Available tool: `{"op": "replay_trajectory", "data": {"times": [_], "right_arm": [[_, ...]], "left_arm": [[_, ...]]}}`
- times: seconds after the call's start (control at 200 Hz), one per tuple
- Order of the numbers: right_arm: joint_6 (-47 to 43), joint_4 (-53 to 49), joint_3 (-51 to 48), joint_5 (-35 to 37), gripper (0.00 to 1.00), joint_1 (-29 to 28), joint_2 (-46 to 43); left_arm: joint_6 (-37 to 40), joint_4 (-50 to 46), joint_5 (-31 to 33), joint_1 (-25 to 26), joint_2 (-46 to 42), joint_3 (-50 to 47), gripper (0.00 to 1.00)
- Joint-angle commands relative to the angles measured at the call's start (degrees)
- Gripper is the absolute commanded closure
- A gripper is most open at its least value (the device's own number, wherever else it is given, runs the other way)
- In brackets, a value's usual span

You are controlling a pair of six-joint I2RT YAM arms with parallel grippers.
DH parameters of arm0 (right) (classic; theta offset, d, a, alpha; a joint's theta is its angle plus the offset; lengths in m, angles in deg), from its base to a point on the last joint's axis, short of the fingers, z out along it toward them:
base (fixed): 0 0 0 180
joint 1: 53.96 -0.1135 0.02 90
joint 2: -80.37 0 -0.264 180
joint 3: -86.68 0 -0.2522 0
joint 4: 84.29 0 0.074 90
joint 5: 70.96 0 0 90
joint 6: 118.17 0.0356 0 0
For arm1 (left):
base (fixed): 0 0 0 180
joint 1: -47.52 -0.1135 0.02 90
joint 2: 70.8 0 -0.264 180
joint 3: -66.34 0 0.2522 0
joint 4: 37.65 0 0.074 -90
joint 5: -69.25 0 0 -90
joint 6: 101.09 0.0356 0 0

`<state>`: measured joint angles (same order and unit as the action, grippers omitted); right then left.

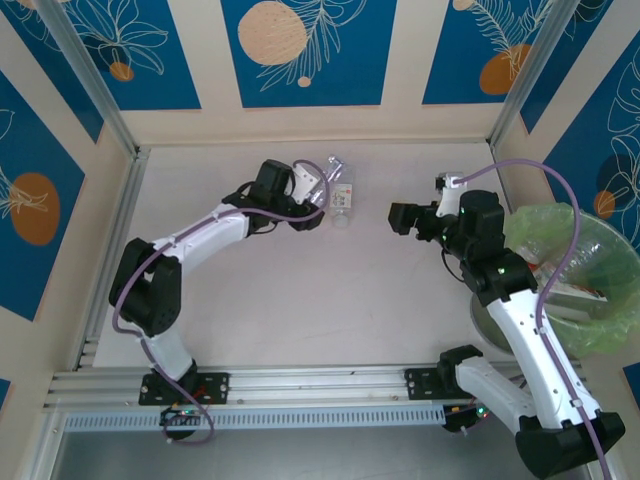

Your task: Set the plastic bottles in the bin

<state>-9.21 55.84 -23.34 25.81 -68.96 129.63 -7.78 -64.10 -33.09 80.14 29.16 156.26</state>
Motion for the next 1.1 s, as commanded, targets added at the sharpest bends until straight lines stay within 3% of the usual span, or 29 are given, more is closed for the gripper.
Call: {"op": "replay_trajectory", "data": {"times": [0.0,0.205,0.385,0.535,0.685,0.85,1.095], "right_arm": [[4.5,1.9,2.6,-4.8,0.0,-0.3,1.3],[11.2,1.8,5.6,-12.9,0.0,-0.4,6.5],[14.7,10.0,4.7,-23.1,0.0,-0.3,8.9],[19.3,13.8,5.3,-21.9,0.01,-0.5,11.8],[23.2,11.0,7.5,-13.1,0.01,-0.9,15.1],[22.7,11.6,8.7,-15.6,0.0,-0.9,16.8],[22.7,6.2,10.8,-13.6,0.15,-1.9,17.8]], "left_arm": [[-2.0,2.0,-3.9,1.8,-2.7,0.1,0.59],[-6.3,6.7,-11.6,4.5,-4.5,-0.4,0.58],[-7.6,7.5,-16.8,5.5,-4.5,0.5,0.57],[-7.9,9.2,-22.0,7.2,-4.7,0.5,0.57],[-7.1,10.3,-22.9,9.3,-5.3,0.3,0.58],[-6.3,10.3,-21.8,10.5,-5.8,0.4,0.58],[-4.5,7.5,-18.7,11.7,-4.9,2.3,0.58]]}}
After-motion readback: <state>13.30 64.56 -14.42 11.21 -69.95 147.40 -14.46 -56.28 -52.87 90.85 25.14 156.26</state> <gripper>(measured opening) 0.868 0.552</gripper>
